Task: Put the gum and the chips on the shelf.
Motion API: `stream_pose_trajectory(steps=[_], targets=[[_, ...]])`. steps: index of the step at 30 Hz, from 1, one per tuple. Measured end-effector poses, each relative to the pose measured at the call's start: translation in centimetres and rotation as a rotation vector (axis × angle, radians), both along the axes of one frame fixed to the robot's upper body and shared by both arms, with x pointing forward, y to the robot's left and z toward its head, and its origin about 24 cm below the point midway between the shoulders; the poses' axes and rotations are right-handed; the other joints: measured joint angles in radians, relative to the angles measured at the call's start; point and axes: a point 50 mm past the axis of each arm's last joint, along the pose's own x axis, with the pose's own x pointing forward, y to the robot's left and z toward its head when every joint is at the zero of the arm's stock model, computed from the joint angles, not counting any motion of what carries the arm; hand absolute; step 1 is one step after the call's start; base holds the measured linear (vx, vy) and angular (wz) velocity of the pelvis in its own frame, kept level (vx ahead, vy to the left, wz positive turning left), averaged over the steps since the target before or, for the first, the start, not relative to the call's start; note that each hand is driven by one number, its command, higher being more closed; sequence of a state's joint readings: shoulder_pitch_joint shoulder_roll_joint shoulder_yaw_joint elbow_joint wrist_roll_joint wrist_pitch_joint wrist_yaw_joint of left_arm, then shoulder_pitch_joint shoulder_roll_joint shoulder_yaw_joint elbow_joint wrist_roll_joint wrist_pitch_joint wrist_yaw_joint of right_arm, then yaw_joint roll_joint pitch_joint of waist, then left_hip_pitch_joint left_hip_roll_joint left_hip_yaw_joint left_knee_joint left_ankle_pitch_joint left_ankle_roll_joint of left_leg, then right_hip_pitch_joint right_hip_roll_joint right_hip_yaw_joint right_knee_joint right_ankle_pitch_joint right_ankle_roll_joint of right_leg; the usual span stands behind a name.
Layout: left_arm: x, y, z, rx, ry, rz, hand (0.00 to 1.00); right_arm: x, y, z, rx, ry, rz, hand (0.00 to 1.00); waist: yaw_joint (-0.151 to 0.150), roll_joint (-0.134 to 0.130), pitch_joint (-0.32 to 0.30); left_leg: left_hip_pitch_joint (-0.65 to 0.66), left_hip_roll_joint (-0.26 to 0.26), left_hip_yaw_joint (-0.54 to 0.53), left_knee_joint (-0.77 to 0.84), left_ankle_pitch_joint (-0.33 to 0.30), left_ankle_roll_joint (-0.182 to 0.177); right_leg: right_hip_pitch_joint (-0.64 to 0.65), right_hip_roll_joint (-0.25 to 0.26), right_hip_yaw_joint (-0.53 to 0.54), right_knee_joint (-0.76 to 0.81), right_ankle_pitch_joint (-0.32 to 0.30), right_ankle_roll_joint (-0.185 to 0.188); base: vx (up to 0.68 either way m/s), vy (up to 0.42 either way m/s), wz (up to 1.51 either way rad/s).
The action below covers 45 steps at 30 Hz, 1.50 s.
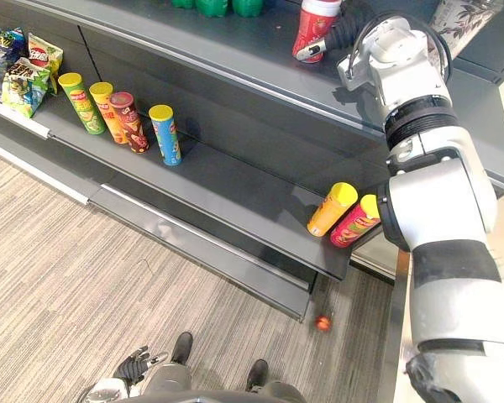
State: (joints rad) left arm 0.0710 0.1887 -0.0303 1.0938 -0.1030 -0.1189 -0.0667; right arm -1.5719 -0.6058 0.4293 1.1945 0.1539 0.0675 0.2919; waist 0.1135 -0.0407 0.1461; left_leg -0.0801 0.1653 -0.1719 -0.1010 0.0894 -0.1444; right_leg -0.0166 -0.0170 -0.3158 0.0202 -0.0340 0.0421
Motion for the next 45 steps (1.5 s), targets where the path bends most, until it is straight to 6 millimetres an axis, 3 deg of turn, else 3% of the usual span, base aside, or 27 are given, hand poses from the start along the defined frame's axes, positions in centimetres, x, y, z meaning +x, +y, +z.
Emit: stream_pose_trajectory(steps=[14,22,32,36,41,45], targets=[[0.0,0.1,0.0,-0.007,0.014,-0.023,0.0,-0.1,0.0,0.5,0.002,0.021,0.005,0.0,-0.002,-0.006,0.0,0.029,0.006,0.049,0.0,-0.001,0.0,0.002,0.004,0.045,0.0,0.002,0.002,0.0,-0.001,-0.09],[0.0,0.2,0.0,0.004,0.02,-0.05,0.0,-0.2,-0.1,0.7,0.008,0.022,0.016,0.0,-0.023,-0.01,-0.003,0.034,0.007,0.059,0.0,-0.001,0.0,0.002,0.004,0.054,-0.001,0.004,0.004,0.0,0.0,-0.03],[0.2,0.2,0.1,0.004,0.016,-0.055,0.0,-0.4,-0.1,0.9,-0.022,0.028,0.032,0.0,-0.026,-0.011,-0.003,0.048,0.014,0.091,0.0,-0.001,-0.001,0.004,0.011,0.086,-0.013,0.022,0.0,0.0,-0.004,-0.1],[0.1,0.2,0.0,0.006,0.018,-0.057,0.0,-1.2,2.0,2.8,-0.094,-0.058,0.112,0.0,-0.034,-0.011,-0.003,0.051,0.02,0.106,0.0,-0.002,-0.002,0.004,0.018,0.098,-0.023,0.031,-0.001,-0.02,-0.014,-0.1],[-0.2,0.6,0.0,0.015,0.026,-0.05,0.0,-4.1,4.7,7.2,-0.077,-0.259,0.294,0.0,-0.06,-0.02,-0.015,0.05,0.021,0.113,0.0,-0.006,-0.008,0.001,0.019,0.106,-0.028,0.031,-0.001,0.02,-0.003,-0.04],[-1.5,1.0,-0.2,0.022,0.064,-0.025,0.0,-6.6,6.8,8.9,-0.065,-0.382,0.454,0.0,-0.085,-0.033,-0.072,0.049,0.021,0.139,0.001,-0.015,-0.008,-0.012,0.02,0.132,-0.033,0.031,-0.001,0.06,-0.003,-0.17]])
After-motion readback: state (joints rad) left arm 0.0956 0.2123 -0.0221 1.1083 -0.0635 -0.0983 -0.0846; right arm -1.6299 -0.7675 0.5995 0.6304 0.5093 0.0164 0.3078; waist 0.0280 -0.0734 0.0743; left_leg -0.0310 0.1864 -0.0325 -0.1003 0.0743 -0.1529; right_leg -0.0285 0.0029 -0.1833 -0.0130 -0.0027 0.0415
